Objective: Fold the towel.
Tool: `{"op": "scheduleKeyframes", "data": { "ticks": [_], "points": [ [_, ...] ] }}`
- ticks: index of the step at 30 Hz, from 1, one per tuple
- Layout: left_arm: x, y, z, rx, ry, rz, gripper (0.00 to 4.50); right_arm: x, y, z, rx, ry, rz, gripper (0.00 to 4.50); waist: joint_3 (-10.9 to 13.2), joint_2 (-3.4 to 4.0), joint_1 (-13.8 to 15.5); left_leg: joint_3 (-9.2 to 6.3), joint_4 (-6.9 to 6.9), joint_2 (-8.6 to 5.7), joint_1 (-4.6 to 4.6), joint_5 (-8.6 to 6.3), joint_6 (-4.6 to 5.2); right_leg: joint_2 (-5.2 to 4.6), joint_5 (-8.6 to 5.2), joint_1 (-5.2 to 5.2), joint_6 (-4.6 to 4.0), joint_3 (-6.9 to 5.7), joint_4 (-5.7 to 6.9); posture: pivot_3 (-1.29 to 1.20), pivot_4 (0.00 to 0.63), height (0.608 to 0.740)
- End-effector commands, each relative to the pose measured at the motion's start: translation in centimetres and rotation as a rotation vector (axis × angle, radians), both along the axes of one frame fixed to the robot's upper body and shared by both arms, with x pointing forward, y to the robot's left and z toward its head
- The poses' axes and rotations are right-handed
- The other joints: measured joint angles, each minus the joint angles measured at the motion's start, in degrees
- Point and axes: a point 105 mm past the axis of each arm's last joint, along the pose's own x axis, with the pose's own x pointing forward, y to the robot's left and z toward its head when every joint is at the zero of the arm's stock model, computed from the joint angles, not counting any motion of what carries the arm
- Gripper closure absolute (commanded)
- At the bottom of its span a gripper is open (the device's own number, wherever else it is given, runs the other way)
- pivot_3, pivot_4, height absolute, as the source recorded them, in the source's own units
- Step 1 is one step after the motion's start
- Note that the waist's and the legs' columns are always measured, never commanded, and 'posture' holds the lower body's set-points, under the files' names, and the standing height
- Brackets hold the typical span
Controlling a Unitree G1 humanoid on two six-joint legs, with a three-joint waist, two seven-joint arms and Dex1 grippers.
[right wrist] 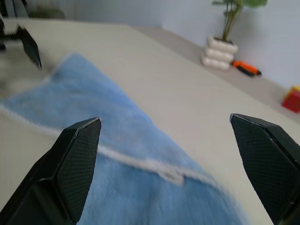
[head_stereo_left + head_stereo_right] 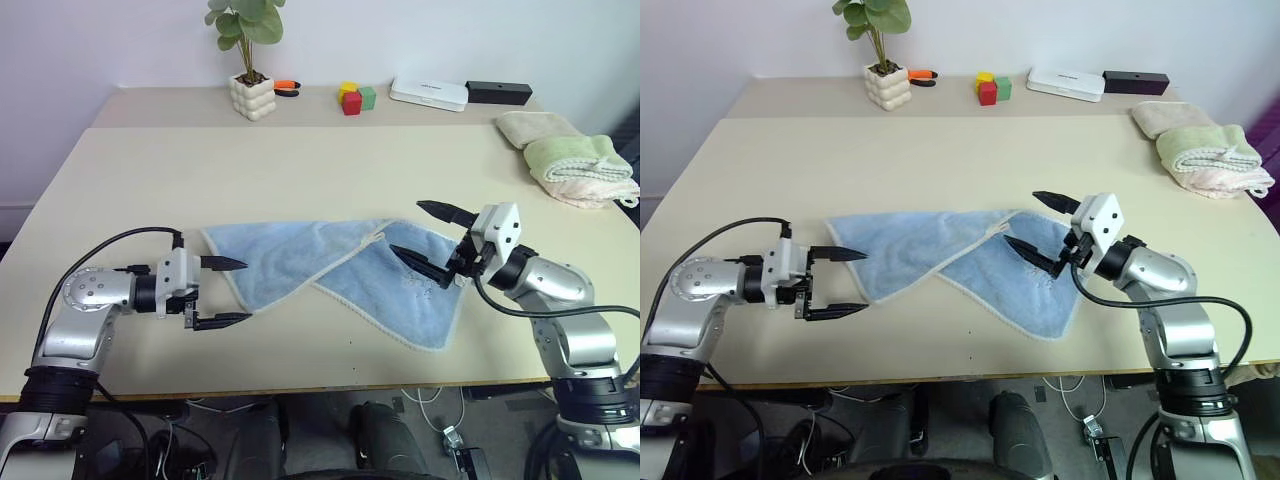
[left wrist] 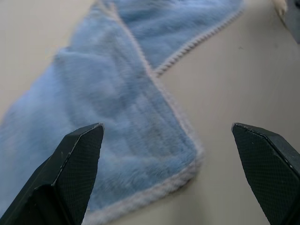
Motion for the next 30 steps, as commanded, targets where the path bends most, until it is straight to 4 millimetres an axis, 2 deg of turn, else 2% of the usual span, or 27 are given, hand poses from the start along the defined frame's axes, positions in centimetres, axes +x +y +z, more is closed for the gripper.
{"op": "scheduleKeyframes", "data": {
  "ticks": [1,12,15,19,22,24,28,30],
  "points": [
    [0.4,-0.3,0.2,0.028,-0.044,-0.023,0.03,-0.4,1.1,1.3,0.013,-0.074,0.001,0.0,0.0,0.0,-0.03,0.0,0.0,0.0,0.0,0.0,0.0,0.0,0.0,-0.01,0.0,0.0,0.01,0.0,0.15,0.735],
    [1.0,-1.8,-3.2,0.146,-0.007,-0.094,0.03,-1.0,2.3,1.3,0.067,-0.099,-0.044,0.0,0.0,0.0,0.1,0.0,0.02,0.0,-0.02,0.0,0.0,0.0,0.07,0.0,0.12,0.0,0.0,0.0,0.15,0.735],
    [1.0,-2.2,-3.8,0.146,0.031,-0.107,0.83,-1.1,2.3,1.4,0.071,-0.102,-0.053,0.0,-0.03,0.04,0.15,0.0,0.02,-0.01,0.0,0.0,0.0,0.0,0.07,0.02,0.12,0.0,0.01,0.0,0.15,0.735],
    [1.3,-2.9,-4.2,0.15,0.021,-0.115,2.81,-1.3,2.2,1.3,0.076,-0.099,-0.066,0.0,-0.04,0.05,0.55,-0.02,0.06,-0.01,0.0,0.0,0.0,0.0,0.06,0.06,0.12,-0.01,0.01,0.0,0.15,0.735],
    [1.2,-3.1,-3.5,0.102,0.002,-0.133,4.38,-1.1,1.9,1.1,0.068,-0.101,-0.084,0.0,-0.04,0.05,0.64,-0.02,0.11,-0.01,0.01,0.0,0.01,0.0,0.03,0.07,0.04,0.0,0.01,0.0,0.15,0.735],
    [1.3,-3.2,-3.0,0.069,0.0,-0.133,4.45,-0.5,1.3,1.2,0.054,-0.118,-0.123,0.0,-0.04,0.05,0.68,-0.02,0.11,-0.01,0.01,0.0,0.01,0.0,0.01,0.07,0.01,0.0,0.03,0.0,0.15,0.735],
    [1.7,-2.6,-1.6,-0.007,0.006,-0.093,4.45,2.3,-2.0,2.5,-0.009,-0.222,-0.328,0.0,-0.04,0.05,0.53,0.0,0.11,-0.01,-0.01,0.0,0.01,0.0,0.01,0.03,0.01,0.01,0.02,0.0,0.15,0.735],
    [1.9,-2.0,-0.4,-0.063,0.01,-0.062,4.45,3.3,-3.3,2.3,-0.008,-0.168,-0.374,0.0,-0.03,0.05,0.55,-0.01,0.1,-0.01,-0.02,0.0,0.01,0.01,0.01,0.01,0.01,0.0,0.03,0.0,0.15,0.735]
  ]
}}
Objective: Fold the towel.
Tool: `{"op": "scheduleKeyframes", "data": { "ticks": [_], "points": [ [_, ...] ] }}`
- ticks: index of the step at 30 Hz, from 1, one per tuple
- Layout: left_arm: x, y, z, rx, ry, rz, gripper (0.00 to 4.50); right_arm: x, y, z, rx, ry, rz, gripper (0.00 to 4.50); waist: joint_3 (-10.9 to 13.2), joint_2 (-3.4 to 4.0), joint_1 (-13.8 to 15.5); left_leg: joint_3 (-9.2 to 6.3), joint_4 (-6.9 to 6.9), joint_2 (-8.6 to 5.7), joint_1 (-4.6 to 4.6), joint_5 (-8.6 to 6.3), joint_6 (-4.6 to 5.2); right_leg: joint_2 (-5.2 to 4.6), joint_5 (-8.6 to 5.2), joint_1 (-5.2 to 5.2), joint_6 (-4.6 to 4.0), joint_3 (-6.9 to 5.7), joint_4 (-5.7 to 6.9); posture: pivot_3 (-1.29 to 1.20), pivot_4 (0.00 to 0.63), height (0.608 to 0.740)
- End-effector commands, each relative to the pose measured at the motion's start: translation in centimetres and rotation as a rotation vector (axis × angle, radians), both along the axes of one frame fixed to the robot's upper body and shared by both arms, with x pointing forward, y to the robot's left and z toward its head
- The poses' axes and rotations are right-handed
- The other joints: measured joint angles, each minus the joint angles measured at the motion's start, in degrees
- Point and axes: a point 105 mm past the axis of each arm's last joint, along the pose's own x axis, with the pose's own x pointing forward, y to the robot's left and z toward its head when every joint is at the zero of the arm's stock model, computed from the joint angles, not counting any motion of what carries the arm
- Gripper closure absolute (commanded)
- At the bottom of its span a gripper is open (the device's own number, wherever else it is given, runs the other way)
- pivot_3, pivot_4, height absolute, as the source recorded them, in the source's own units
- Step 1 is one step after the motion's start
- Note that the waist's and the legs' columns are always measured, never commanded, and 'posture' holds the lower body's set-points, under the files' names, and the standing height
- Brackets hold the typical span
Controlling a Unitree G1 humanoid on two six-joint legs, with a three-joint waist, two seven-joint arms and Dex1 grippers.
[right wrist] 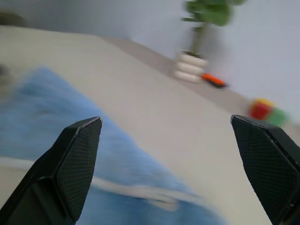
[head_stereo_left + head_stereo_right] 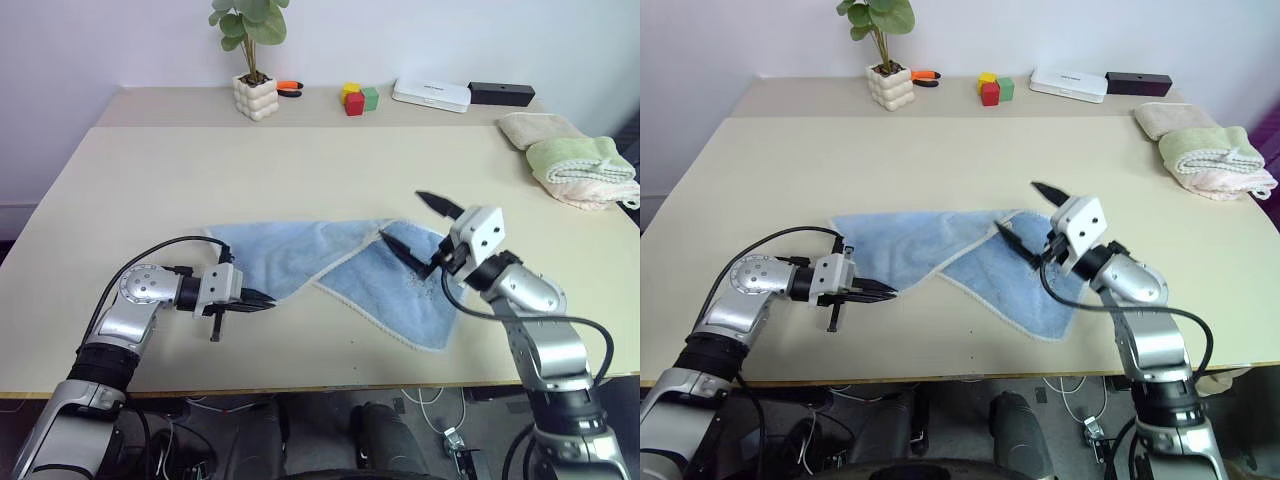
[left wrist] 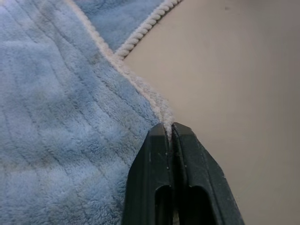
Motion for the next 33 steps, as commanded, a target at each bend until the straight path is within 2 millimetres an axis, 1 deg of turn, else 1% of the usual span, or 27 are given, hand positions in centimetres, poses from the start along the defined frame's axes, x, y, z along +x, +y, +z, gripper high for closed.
{"op": "scheduleKeyframes", "data": {
  "ticks": [1,3,7,9,10,15,18,20,24,28,31,33],
  "points": [
    [0.7,1.3,3.0,-0.108,-0.04,0.065,4.45,1.4,-2.9,0.6,-0.013,0.019,-0.11,0.0,0.0,0.0,0.02,0.0,-0.02,0.0,-0.01,0.0,0.0,0.0,0.02,-0.01,0.05,0.0,0.0,0.0,0.15,0.735],
    [0.9,2.1,4.1,-0.15,-0.039,0.101,4.45,2.2,-4.4,-0.5,-0.049,0.09,-0.161,0.0,0.0,0.0,-0.02,0.0,-0.05,0.0,-0.01,0.0,0.0,0.0,0.06,-0.01,0.12,0.0,-0.01,0.0,0.15,0.735],
    [1.4,3.6,6.1,-0.223,-0.083,0.189,4.45,3.2,-7.3,-1.3,-0.044,0.181,-0.256,0.0,0.01,0.01,-0.5,0.0,-0.07,0.0,-0.01,0.0,0.01,0.0,0.06,-0.02,0.12,0.0,-0.01,0.0,0.15,0.735],
    [1.5,4.1,7.1,-0.266,-0.094,0.229,4.45,3.4,-9.1,-2.6,-0.018,0.301,-0.31,0.0,0.01,0.01,-0.64,0.0,-0.08,0.0,0.0,0.0,0.01,0.0,0.06,-0.02,0.12,0.0,-0.01,0.0,0.15,0.735],
    [1.5,4.2,7.4,-0.28,-0.099,0.244,4.45,3.4,-9.5,-3.1,-0.032,0.334,-0.308,0.0,0.01,0.01,-0.63,0.0,-0.09,0.01,0.0,0.0,0.01,0.0,0.06,-0.03,0.12,0.01,-0.01,0.0,0.15,0.735],
    [1.0,4.4,7.1,-0.274,-0.124,0.273,4.45,3.6,-10.2,-4.2,0.026,0.467,-0.303,0.0,0.01,0.01,-0.77,0.0,-0.14,0.02,0.01,0.0,0.01,0.02,0.06,-0.04,0.13,0.01,-0.02,0.0,0.15,0.735],
    [0.7,4.7,6.6,-0.254,-0.134,0.293,4.45,3.5,-9.8,-5.4,0.051,0.573,-0.27,0.0,0.01,0.02,-0.82,0.03,-0.16,0.02,0.01,0.0,0.01,0.02,0.06,-0.06,0.13,0.04,-0.02,0.0,0.15,0.735],
    [0.5,4.8,6.5,-0.261,-0.126,0.297,4.45,3.5,-9.4,-5.7,0.067,0.604,-0.251,0.0,0.01,0.02,-0.79,0.02,-0.16,0.03,0.01,0.0,0.01,0.03,0.06,-0.08,0.13,0.04,-0.02,0.0,0.15,0.735],
    [0.1,5.2,6.4,-0.253,-0.126,0.306,4.45,4.3,-9.7,-7.0,0.084,0.677,-0.309,0.0,0.01,0.02,-0.69,0.05,-0.14,0.02,-0.01,0.0,0.0,0.0,0.06,-0.08,0.12,0.05,-0.02,0.0,0.15,0.735],
    [0.0,5.3,6.4,-0.247,-0.132,0.312,4.45,4.0,-9.5,-8.3,0.061,0.745,-0.305,0.0,0.01,0.02,-0.62,0.05,-0.16,0.02,-0.01,0.0,0.01,0.0,0.06,-0.09,0.12,0.05,-0.03,0.0,0.15,0.735],
    [-0.1,5.5,6.3,-0.239,-0.134,0.322,4.5,3.8,-9.3,-8.7,0.059,0.767,-0.288,0.87,0.01,0.01,-0.71,0.07,-0.16,0.02,-0.01,0.0,0.01,0.0,0.06,-0.1,0.12,0.06,-0.03,0.0,0.15,0.735],
    [-0.2,5.5,6.3,-0.238,-0.133,0.322,4.5,3.8,-9.3,-8.4,0.076,0.755,-0.288,1.81,0.01,0.01,-0.74,0.07,-0.17,0.03,0.0,0.0,0.01,0.01,0.06,-0.1,0.12,0.06,-0.03,0.0,0.15,0.735]
  ]
}}
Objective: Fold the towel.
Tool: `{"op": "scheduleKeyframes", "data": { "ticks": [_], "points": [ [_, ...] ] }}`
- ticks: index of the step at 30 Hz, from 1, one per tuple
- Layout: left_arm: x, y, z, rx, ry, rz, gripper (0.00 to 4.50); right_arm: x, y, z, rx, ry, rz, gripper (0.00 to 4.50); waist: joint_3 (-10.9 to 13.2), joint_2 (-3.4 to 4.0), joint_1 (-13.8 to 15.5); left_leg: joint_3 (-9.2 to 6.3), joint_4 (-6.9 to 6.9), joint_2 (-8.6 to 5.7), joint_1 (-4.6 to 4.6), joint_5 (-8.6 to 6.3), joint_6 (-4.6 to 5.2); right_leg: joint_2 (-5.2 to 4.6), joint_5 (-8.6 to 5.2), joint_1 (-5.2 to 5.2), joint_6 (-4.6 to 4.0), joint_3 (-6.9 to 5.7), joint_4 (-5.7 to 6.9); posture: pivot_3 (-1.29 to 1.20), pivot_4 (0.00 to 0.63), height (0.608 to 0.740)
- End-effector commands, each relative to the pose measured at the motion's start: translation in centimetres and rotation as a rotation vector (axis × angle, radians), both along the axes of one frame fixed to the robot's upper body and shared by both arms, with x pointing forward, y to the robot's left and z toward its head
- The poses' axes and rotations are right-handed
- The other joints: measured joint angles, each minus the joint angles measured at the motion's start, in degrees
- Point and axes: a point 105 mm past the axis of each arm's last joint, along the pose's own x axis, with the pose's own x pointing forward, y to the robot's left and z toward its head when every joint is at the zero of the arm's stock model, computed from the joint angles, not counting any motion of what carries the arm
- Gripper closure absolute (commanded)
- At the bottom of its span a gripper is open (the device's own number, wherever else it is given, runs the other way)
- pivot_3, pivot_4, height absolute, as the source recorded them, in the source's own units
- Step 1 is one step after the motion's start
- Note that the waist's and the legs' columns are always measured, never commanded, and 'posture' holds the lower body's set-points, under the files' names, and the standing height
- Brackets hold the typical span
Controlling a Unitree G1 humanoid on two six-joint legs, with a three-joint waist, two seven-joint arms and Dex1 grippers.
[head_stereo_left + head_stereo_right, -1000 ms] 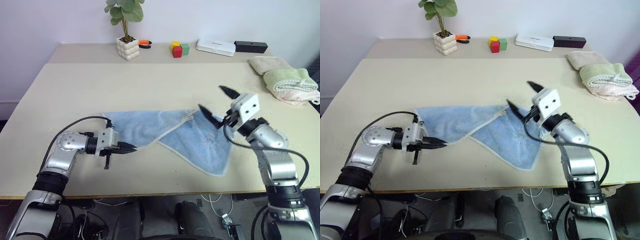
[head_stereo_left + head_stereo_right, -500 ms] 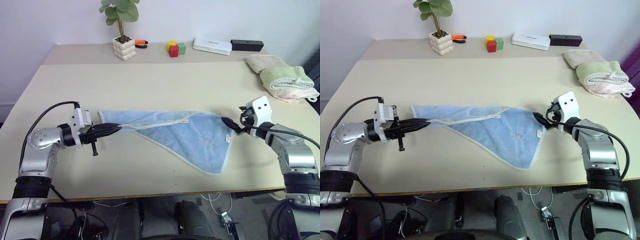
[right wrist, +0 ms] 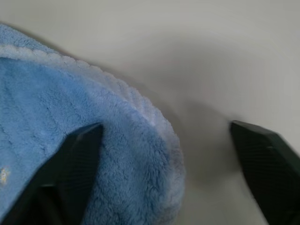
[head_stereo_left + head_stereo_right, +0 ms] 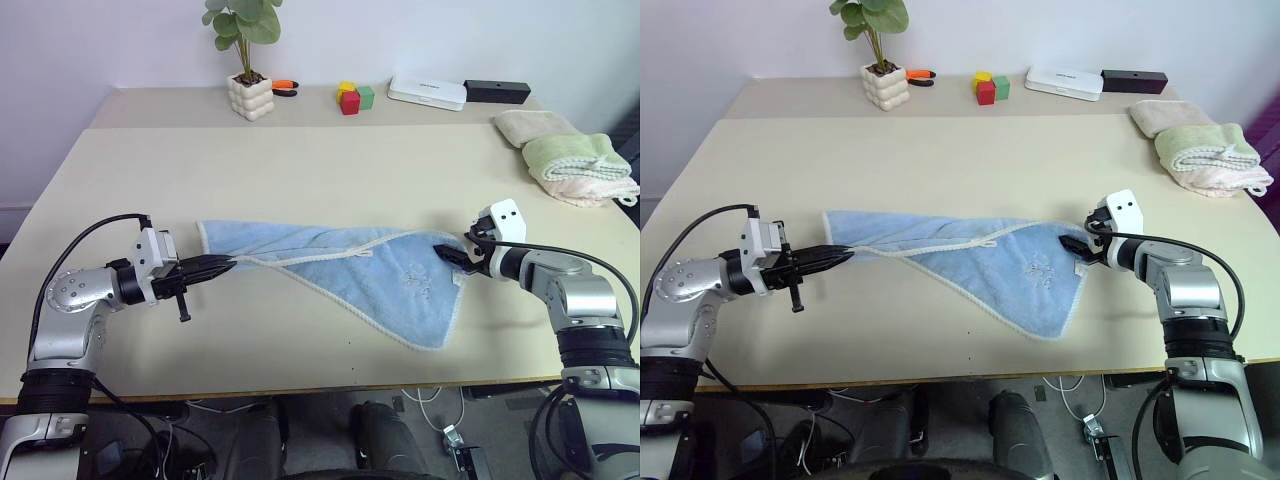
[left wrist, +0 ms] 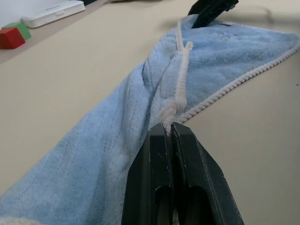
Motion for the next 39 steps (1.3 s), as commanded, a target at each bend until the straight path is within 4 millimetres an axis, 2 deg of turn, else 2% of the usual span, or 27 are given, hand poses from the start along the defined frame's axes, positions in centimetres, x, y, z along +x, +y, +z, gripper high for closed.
{"op": "scheduleKeyframes", "data": {
  "ticks": [1,5,11,14,16,17,19,20,22,24,26,28,29,31,34,36,39],
  "points": [
    [-0.1,0.4,1.2,0.013,-0.052,0.01,4.5,-0.1,0.2,0.4,0.013,-0.002,0.013,2.29,0.0,0.0,-0.01,0.0,0.0,0.0,0.0,0.0,0.0,0.0,0.0,0.0,0.0,0.0,0.0,0.0,0.15,0.735],
    [0.0,0.3,0.9,0.023,-0.051,0.01,4.5,-0.4,0.5,0.7,0.009,-0.01,0.055,4.4,0.0,0.0,0.09,0.0,0.0,0.0,0.0,0.0,0.0,-0.01,0.0,0.0,0.0,0.0,0.0,0.0,0.15,0.735],
    [1.5,0.5,0.7,-0.001,-0.035,0.063,4.5,0.4,0.5,2.8,-0.041,-0.126,0.085,4.4,0.01,0.01,0.08,0.01,0.0,-0.01,-0.01,0.0,0.0,0.0,0.0,-0.01,0.0,0.0,0.0,0.0,0.15,0.735],
    [5.9,1.0,2.0,-0.036,-0.175,0.25,4.5,2.6,-0.8,4.1,-0.222,-0.237,0.024,4.4,0.01,0.01,0.3,0.0,0.06,-0.02,-0.01,0.0,0.0,0.01,0.01,0.0,0.02,-0.02,0.02,0.0,0.15,0.735],
    [8.5,1.1,2.5,-0.011,-0.224,0.348,4.5,4.2,-1.0,5.1,-0.287,-0.302,-0.01,4.4,0.04,-0.03,0.16,-0.02,0.19,-0.05,-0.02,0.02,-0.01,0.01,0.02,0.04,0.02,-0.01,0.03,0.0,0.15,0.735],
    [9.8,1.4,3.1,-0.01,-0.249,0.407,4.5,5.1,-0.5,6.0,-0.287,-0.339,-0.014,4.4,0.04,-0.03,0.05,-0.01,0.2,-0.06,-0.05,0.03,-0.02,0.0,0.02,0.03,0.03,0.0,0.01,0.0,0.15,0.735],
    [12.4,1.9,5.6,-0.067,-0.275,0.505,4.5,7.3,1.3,9.0,-0.329,-0.46,-0.006,4.4,0.06,-0.05,-0.18,0.03,0.11,-0.09,-0.08,0.03,-0.01,0.0,0.04,-0.03,0.06,0.03,-0.02,0.0,0.15,0.735],
    [13.6,2.1,6.8,-0.037,-0.315,0.564,4.5,8.3,2.4,10.6,-0.335,-0.514,-0.004,4.4,0.12,-0.05,-0.42,0.03,0.12,-0.08,-0.08,0.03,-0.01,0.02,0.05,-0.06,0.09,0.03,0.0,0.0,0.15,0.735],
    [14.9,2.6,8.7,0.019,-0.378,0.641,4.5,9.6,3.7,13.5,-0.346,-0.607,-0.014,4.4,0.19,-0.03,-0.92,0.05,-0.01,-0.06,-0.19,0.06,-0.05,0.08,0.07,-0.28,0.13,0.07,0.02,0.0,0.15,0.735],
    [15.6,3.3,11.2,0.07,-0.457,0.718,4.5,10.2,4.5,16.2,-0.356,-0.693,-0.037,4.4,0.19,-0.01,-1.23,0.05,-0.13,-0.06,-0.25,0.07,-0.08,0.08,0.0,-0.36,0.22,0.08,0.05,0.0,0.15,0.735],
    [15.7,4.4,15.1,0.07,-0.548,0.793,4.5,10.2,4.8,19.3,-0.353,-0.79,-0.068,4.4,0.19,-0.01,-1.44,0.09,-0.23,-0.05,-0.4,0.14,-0.2,0.05,-0.02,-0.56,0.25,0.06,0.03,0.0,0.15,0.735],
    [15.3,5.0,18.0,0.07,-0.625,0.813,4.5,9.8,4.6,21.2,-0.326,-0.862,-0.072,4.4,0.19,-0.01,-1.67,0.09,-0.21,-0.04,-1.06,0.26,-0.4,0.04,-0.02,-1.18,0.27,0.02,0.1,0.0,0.15,0.735],
    [15.0,5.0,18.9,0.083,-0.652,0.798,4.5,9.5,4.2,21.8,-0.303,-0.886,-0.073,4.4,0.19,-0.01,-1.69,0.12,-0.21,-0.04,-1.12,0.27,-0.43,-0.01,-0.02,-1.22,0.27,-0.02,0.11,0.0,0.15,0.735],
    [14.2,4.8,20.0,0.093,-0.69,0.727,4.5,8.8,3.2,21.8,-0.279,-0.916,-0.062,4.4,0.22,0.02,-1.61,0.3,-0.22,-0.05,-1.15,0.27,-0.43,-0.11,-0.02,-1.23,0.27,-0.11,0.03,0.0,0.15,0.735],
    [13.2,4.6,19.4,0.157,-0.71,0.616,4.5,7.7,3.0,20.4,-0.282,-0.928,0.027,4.4,0.23,0.03,-1.41,0.46,-0.16,-0.05,-1.07,0.27,-0.43,-0.18,-0.03,-1.1,0.28,-0.17,0.0,0.0,0.15,0.735],
    [12.4,4.8,18.3,0.166,-0.694,0.539,4.5,6.2,3.6,18.9,-0.284,-0.942,0.14,4.4,0.23,0.03,-1.45,0.5,-0.05,-0.04,-1.01,0.27,-0.43,-0.19,-0.03,-1.05,0.29,-0.16,-0.01,0.0,0.15,0.735],
    [10.4,4.8,14.7,0.141,-0.553,0.321,4.5,3.0,4.6,16.0,-0.244,-0.895,0.312,4.4,0.22,0.04,-1.63,0.48,0.03,0.0,-0.92,0.3,-0.47,-0.15,-0.03,-1.01,0.3,-0.15,0.15,0.0,0.15,0.735]
  ]
}}
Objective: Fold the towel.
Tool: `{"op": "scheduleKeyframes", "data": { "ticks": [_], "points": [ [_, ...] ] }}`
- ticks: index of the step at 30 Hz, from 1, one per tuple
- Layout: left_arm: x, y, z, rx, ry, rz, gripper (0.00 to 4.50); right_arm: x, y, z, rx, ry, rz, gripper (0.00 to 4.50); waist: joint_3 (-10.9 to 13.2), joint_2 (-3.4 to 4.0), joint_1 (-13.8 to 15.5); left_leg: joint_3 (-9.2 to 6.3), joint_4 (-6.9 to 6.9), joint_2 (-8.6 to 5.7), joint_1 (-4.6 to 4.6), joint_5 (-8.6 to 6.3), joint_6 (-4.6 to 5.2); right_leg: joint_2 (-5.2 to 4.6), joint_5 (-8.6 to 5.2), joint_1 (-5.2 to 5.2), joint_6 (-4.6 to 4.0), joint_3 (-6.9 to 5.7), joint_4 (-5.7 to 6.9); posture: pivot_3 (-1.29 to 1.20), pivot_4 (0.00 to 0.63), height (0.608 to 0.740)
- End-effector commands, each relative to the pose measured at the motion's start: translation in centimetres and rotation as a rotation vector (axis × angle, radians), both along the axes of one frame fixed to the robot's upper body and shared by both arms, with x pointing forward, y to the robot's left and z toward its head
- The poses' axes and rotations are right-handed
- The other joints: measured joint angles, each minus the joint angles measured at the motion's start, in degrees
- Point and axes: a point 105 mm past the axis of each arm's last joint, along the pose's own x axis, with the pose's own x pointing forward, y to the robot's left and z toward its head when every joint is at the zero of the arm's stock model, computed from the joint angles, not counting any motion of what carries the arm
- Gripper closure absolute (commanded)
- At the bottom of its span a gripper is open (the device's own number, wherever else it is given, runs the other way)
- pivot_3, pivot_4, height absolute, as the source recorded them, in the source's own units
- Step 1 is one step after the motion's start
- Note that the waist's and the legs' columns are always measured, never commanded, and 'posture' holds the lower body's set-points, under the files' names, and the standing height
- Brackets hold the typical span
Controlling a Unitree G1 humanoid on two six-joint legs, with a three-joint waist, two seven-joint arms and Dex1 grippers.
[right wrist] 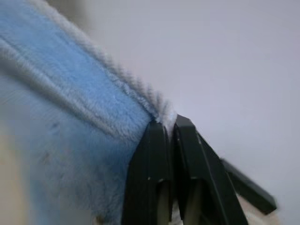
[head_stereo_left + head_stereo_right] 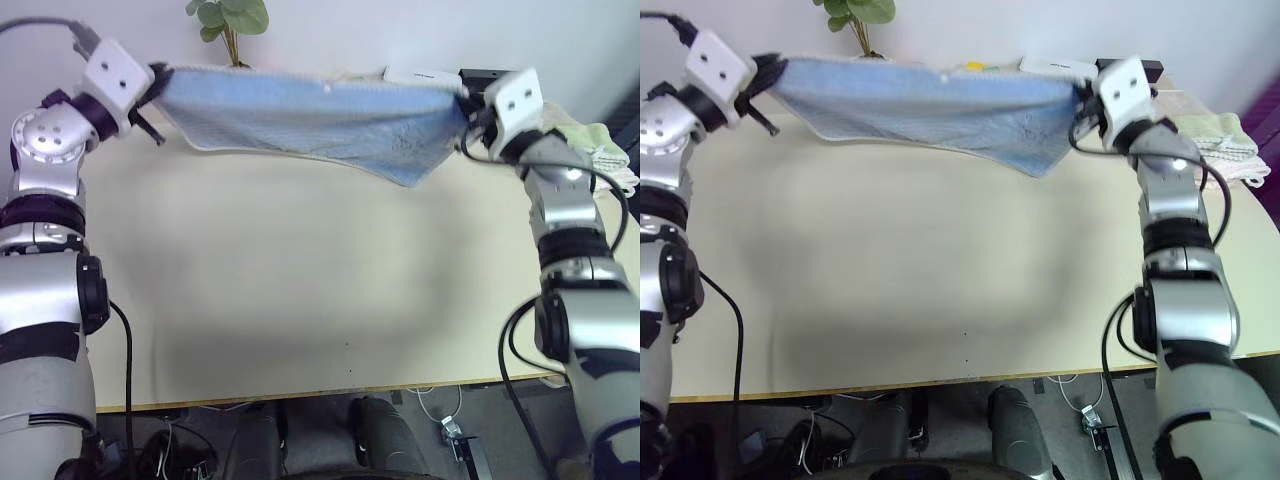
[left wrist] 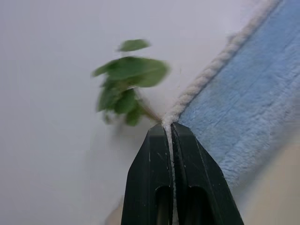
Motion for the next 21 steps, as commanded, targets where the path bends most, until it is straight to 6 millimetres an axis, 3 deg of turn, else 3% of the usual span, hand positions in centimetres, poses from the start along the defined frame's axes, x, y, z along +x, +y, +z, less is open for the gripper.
{"op": "scheduleKeyframes", "data": {
  "ticks": [1,7,12,16,21],
  "points": [
    [-2.7,0.3,-2.2,0.023,0.088,-0.201,4.5,-4.0,1.6,0.0,-0.026,-0.004,0.195,4.4,-0.02,0.05,-0.08,-0.01,-0.02,0.01,0.0,0.03,-0.05,0.02,0.0,0.0,0.0,0.0,0.02,0.0,0.15,0.735],
    [-6.2,3.0,-7.4,0.039,0.317,-0.3,4.5,-9.7,3.3,-5.1,-0.122,0.188,0.368,4.4,0.02,0.08,-0.12,-0.06,0.08,0.09,0.0,0.05,-0.09,0.08,0.0,-0.05,-0.01,0.01,0.14,0.0,0.15,0.735],
    [-7.9,3.8,-8.4,0.041,0.391,-0.351,4.5,-11.8,2.1,-6.1,-0.165,0.304,0.393,4.4,0.0,0.05,0.72,-0.1,0.27,0.08,0.0,-0.16,0.29,0.05,0.0,0.04,-0.02,0.0,0.21,0.0,0.15,0.735],
    [-9.8,4.6,-10.7,0.019,0.519,-0.377,4.5,-14.8,0.8,-8.7,-0.203,0.529,0.467,4.4,-0.01,0.06,1.78,-0.12,0.56,0.09,0.0,-0.25,0.43,0.05,0.0,0.12,-0.03,0.01,0.35,0.0,0.15,0.735],
    [-12.2,5.1,-13.4,-0.012,0.619,-0.387,4.5,-16.3,0.3,-9.1,-0.179,0.601,0.495,4.4,-0.02,0.03,1.73,-0.15,0.83,0.1,-0.02,-0.3,0.51,0.03,0.0,0.15,-0.04,0.01,0.52,0.0,0.15,0.735]
  ]
}}
